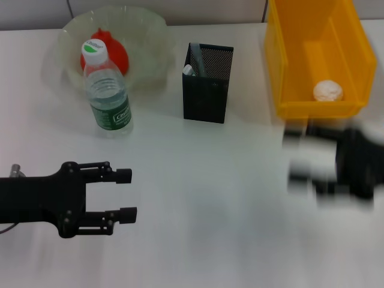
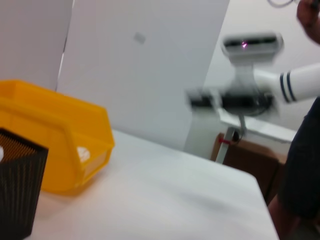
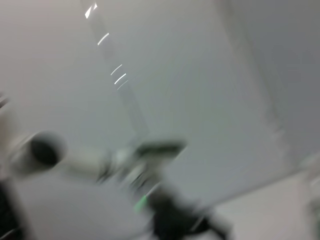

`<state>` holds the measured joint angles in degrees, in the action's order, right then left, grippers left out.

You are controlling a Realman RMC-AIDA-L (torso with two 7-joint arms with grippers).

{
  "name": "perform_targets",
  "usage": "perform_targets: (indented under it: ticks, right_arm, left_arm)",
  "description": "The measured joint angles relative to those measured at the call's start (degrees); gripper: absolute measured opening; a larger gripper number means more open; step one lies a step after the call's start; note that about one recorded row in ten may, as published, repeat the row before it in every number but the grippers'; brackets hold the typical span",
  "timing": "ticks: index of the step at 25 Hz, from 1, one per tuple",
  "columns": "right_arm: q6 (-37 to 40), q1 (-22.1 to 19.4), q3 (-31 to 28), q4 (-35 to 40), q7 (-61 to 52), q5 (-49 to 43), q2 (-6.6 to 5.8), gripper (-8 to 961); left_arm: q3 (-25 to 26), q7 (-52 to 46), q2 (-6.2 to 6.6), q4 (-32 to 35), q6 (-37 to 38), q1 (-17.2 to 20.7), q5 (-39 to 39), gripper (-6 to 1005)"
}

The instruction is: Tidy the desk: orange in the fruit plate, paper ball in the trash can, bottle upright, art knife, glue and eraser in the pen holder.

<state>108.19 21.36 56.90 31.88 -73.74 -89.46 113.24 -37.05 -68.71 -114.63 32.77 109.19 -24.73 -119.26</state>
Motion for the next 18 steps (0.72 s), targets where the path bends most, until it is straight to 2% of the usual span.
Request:
perform_targets:
  ticks: [2, 3, 4, 7, 15, 18]
  right_arm:
    - [2.13, -0.64, -0.03, -0.1, 2.36, -5.06, 0.81, 751]
    - [2.7, -0.69, -0.02, -0.03, 3.65, -8.28, 2.05, 756]
    - [2.7, -0.69, -0.02, -0.03, 3.65, -8.28, 2.05, 761]
    - [2.01, -0.1, -0.01, 0.3, 3.93, -10.34, 3.4, 776]
    - [0.23, 1.3, -0.04, 0.07, 3.96, -10.69, 3.72, 776]
    - [-0.56, 1.96, -0.07, 0.11, 3.99, -10.74, 4.18, 776]
  left_arm:
    - [0.61, -0.79, 0.18, 0.13, 1.16, -0.31, 0.0, 735]
    - [0.74, -1.09, 0.19, 0.27, 1.48, -0.4, 0.0, 735]
    - [0.74, -1.09, 0.19, 0.27, 1.48, -0.4, 0.0, 735]
    - [0.79, -1.62, 0.18, 0.53, 2.23, -0.62, 0.0, 741]
    - [0.79, -2.08, -0.17, 0.54, 2.72, -0.82, 0.0, 775]
    - [0.87, -2.31, -0.23, 0.53, 2.75, -0.85, 0.0, 786]
